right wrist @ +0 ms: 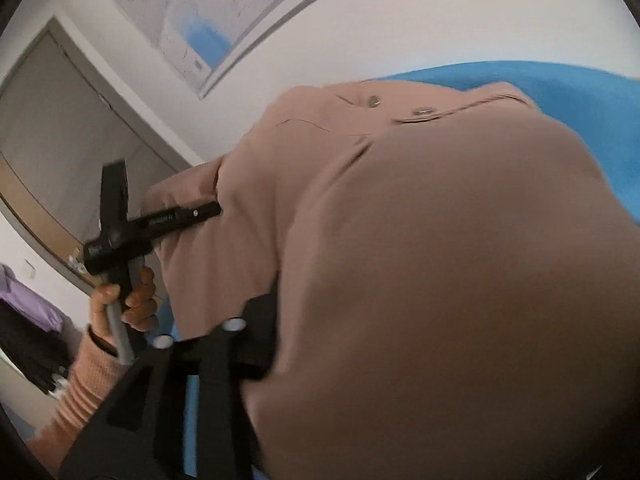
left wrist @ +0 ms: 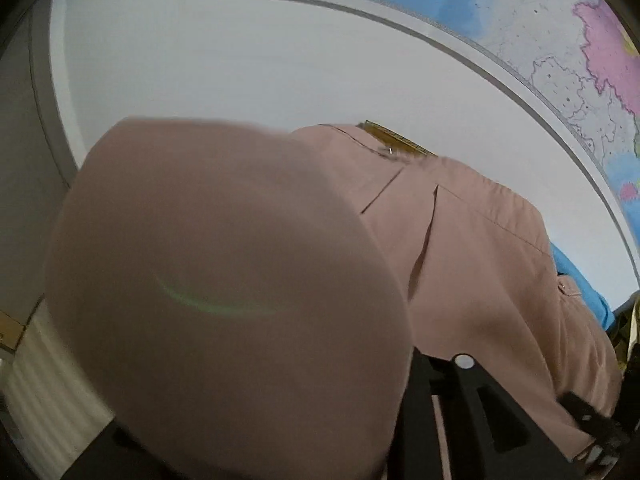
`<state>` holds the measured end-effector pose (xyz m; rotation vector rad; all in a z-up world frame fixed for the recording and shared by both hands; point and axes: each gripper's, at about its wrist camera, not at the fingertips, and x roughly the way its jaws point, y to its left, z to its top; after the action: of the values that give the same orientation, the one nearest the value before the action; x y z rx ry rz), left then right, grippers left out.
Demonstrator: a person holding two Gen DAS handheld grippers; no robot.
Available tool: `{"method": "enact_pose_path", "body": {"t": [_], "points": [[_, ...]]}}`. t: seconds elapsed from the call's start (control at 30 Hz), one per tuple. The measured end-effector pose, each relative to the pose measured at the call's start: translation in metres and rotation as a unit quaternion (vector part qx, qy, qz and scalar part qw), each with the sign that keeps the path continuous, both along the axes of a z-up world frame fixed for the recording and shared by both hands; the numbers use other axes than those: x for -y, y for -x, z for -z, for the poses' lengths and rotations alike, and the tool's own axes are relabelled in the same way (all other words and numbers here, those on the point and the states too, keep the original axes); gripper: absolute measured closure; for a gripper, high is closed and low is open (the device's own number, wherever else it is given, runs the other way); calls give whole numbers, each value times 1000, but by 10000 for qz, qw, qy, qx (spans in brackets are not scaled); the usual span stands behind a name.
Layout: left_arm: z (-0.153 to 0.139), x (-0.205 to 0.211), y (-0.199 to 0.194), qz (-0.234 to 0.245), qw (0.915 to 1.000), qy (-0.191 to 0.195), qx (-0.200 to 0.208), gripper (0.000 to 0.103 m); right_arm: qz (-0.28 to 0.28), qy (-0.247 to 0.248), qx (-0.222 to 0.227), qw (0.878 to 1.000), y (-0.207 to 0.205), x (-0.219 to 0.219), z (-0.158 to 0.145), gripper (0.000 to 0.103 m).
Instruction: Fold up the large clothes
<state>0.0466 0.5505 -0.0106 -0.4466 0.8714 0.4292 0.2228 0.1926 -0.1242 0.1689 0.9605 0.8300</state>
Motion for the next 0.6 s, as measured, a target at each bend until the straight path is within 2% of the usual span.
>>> {"method": "enact_pose_path", "body": {"t": [0.1, 0.17, 0.2, 0.23, 0.27, 0.3, 0.33, 0.4, 0.47, 0.5, 0.57, 0.6], "points": [[1, -3, -2, 22, 10000, 60, -39, 73, 138, -51, 131, 9998, 9, 35, -17, 31], [3, -8, -2, 7, 9998, 201, 1, 70, 323, -235, 69, 9992, 9, 58, -22, 30], [5, -12, -2, -16, 9995, 311, 54, 71, 418, -394, -146, 9982, 5, 69, -21, 33], [5, -15, -2, -45, 9993, 373, 77, 73, 405, -514, -338, 9973, 1, 74, -18, 54], [5, -18, -2, -74, 9989, 445, 101, 75, 296, -481, -497, 9972, -3, 71, -15, 68], [4, -19, 0, -84, 9987, 482, 119, 80, 256, -423, -419, 9979, -5, 66, -18, 85], [0, -22, -1, -99, 9986, 503, 134, 85, 158, -343, -196, 9991, -2, 58, -24, 93], [-12, -28, -2, -115, 9986, 464, 224, 88, 14, -348, 194, 9992, 6, 45, -39, 94], [-18, -25, 0, -234, 9985, 360, 331, 88, -63, -418, 229, 9988, 8, 37, -39, 95], [-15, -28, -1, -302, 9984, 363, 300, 88, -62, -245, 103, 9996, 6, 32, -28, 95], [3, -28, -8, -298, 9987, 415, -33, 82, 31, 29, -324, 9995, 1, 37, 1, 93], [10, -26, -9, -332, 9988, 324, -147, 70, 61, -62, -452, 9989, 1, 43, 7, 89]]}}
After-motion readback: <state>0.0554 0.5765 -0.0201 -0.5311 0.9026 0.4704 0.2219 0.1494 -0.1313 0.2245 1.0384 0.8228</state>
